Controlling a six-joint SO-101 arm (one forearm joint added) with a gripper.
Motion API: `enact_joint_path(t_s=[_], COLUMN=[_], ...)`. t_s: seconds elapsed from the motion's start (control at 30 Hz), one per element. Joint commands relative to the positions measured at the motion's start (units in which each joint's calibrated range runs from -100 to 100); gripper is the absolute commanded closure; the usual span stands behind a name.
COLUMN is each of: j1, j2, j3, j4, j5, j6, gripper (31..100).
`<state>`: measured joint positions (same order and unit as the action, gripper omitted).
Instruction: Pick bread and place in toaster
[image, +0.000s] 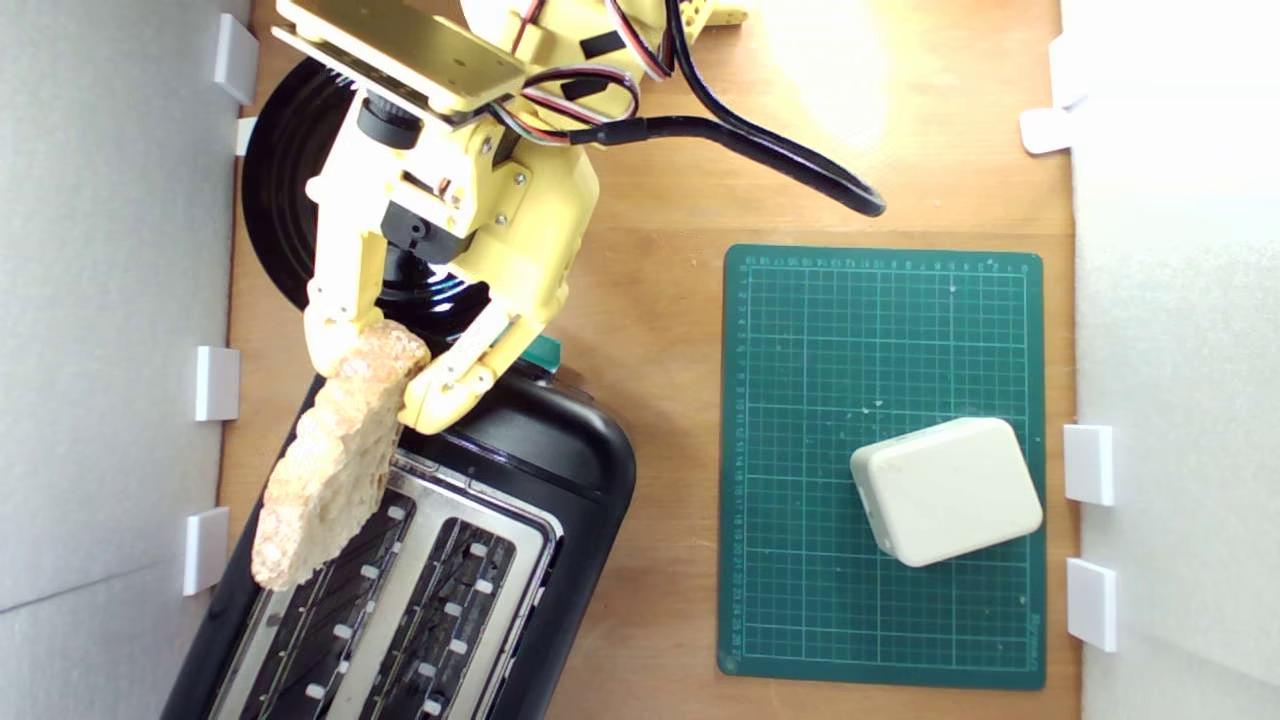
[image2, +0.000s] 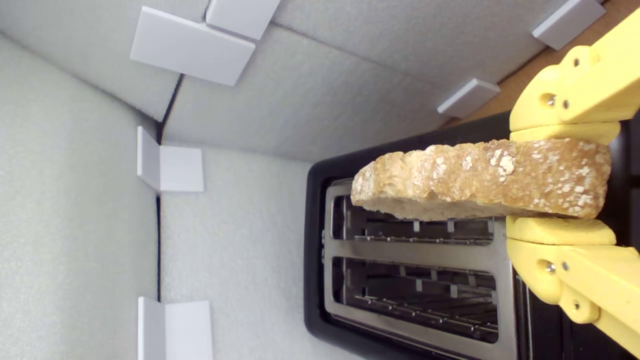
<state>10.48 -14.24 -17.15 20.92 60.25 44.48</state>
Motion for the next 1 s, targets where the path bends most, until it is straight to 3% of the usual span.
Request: enact_joint_path(t_s=[0.0, 0.33, 0.97], j1=[0.64, 2.49, 1.77], j2=[1.01, 3.34, 14.24], j3=[-4.32, -4.14, -4.41], j4=[-0.53, -0.53, -0.53], j5=[-0.44, -3.34, -8.89], j6=[-0.14, -0.3, -0.3], gripper=[79.9, 79.9, 79.2])
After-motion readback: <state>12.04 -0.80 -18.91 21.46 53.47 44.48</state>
